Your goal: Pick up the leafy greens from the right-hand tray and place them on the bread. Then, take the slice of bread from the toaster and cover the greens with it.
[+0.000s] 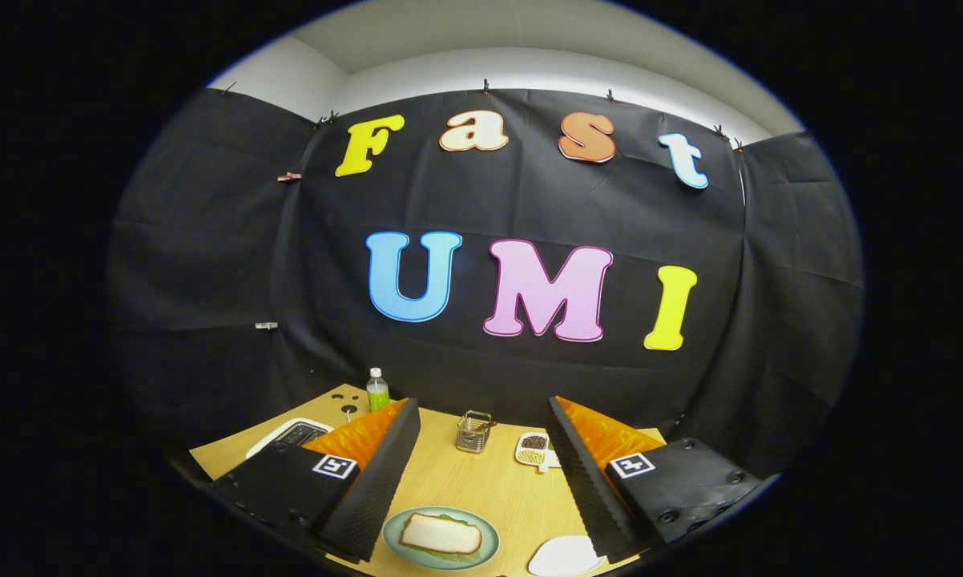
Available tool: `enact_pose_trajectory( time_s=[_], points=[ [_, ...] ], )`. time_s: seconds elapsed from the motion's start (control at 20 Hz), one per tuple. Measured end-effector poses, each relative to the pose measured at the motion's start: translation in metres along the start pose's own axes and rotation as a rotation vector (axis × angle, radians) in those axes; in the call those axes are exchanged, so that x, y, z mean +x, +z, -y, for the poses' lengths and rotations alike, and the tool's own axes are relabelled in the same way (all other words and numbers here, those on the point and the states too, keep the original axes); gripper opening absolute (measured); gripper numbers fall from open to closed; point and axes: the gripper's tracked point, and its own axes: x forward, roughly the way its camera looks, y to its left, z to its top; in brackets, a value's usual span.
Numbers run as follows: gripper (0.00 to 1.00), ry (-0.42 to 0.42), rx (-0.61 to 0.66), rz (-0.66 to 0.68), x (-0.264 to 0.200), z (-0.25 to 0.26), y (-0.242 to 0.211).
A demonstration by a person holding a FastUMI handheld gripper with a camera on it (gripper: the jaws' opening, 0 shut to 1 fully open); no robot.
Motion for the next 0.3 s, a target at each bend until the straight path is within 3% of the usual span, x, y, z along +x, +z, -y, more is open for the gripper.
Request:
enact_pose_trajectory(
  time_s=[0.3],
  points=[
    [0.98,-0.001,-0.009,-0.013,-0.0017,-0.0007,-0.0049]
  ],
)
